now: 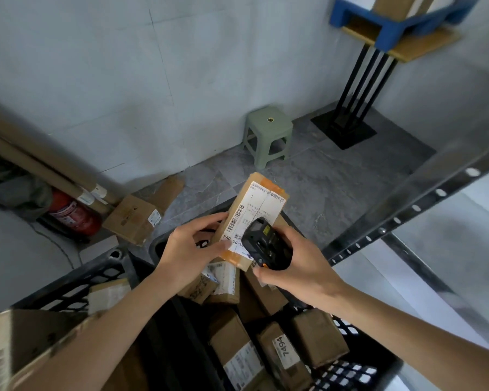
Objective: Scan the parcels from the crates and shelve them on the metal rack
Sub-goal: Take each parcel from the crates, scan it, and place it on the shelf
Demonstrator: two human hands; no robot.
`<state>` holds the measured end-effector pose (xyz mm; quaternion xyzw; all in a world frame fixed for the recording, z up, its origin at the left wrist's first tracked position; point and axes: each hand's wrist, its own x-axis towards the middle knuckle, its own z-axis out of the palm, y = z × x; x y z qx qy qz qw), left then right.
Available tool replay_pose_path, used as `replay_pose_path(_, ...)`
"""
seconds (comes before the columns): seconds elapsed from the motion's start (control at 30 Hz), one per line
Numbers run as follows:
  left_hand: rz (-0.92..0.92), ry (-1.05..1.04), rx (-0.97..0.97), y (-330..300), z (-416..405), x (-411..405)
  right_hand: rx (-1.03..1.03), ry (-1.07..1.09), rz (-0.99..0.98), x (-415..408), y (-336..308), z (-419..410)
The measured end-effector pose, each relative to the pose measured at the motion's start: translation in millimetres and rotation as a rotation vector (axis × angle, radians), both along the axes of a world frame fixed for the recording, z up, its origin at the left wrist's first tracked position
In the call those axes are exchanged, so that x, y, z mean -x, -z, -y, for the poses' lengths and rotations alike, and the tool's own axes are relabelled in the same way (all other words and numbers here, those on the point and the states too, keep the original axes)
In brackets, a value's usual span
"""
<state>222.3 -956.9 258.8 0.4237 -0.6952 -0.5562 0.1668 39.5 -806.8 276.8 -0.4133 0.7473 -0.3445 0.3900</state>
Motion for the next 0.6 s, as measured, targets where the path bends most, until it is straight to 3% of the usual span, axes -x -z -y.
replay_pose_path(0.3, -0.087, 0.133, 0.156, -116, -91, -7, 0.065, 0.023, -0.136, -11, -99, -105)
replay_pose_path(0.6, -0.179, 0.229, 0.271, -253, -245, -26, 0.186, 0.055, -0.355, -34, -251, -293)
